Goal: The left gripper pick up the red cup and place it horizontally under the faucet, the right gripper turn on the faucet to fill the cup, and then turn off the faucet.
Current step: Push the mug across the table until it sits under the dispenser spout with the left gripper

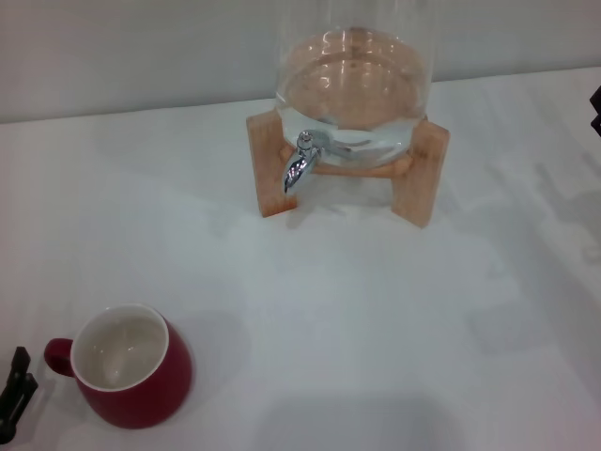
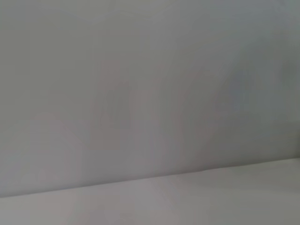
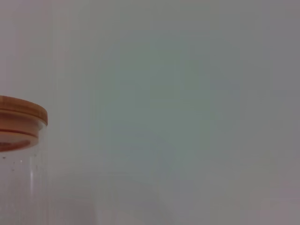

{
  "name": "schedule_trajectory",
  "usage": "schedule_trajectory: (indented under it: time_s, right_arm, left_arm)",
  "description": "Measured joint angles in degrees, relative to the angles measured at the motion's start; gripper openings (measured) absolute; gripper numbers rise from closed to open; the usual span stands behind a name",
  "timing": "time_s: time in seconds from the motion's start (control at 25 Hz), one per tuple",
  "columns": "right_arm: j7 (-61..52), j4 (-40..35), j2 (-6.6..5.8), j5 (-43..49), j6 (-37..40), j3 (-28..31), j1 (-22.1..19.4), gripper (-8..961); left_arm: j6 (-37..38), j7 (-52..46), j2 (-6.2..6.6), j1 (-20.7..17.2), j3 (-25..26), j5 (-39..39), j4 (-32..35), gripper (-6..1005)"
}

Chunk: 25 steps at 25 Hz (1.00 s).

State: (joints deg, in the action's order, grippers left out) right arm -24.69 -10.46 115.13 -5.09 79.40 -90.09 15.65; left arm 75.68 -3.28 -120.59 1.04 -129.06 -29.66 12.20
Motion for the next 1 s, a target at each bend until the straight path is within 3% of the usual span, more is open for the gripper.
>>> schedule_trajectory:
  time_s: [1.0]
  right_arm:
    - [0.0, 0.0, 0.0, 0.0, -0.03, 0.01, -0.09, 791]
  left_arm:
    - [2.09, 0.85, 0.18, -0.94, 0.04, 0.06, 0.89, 879]
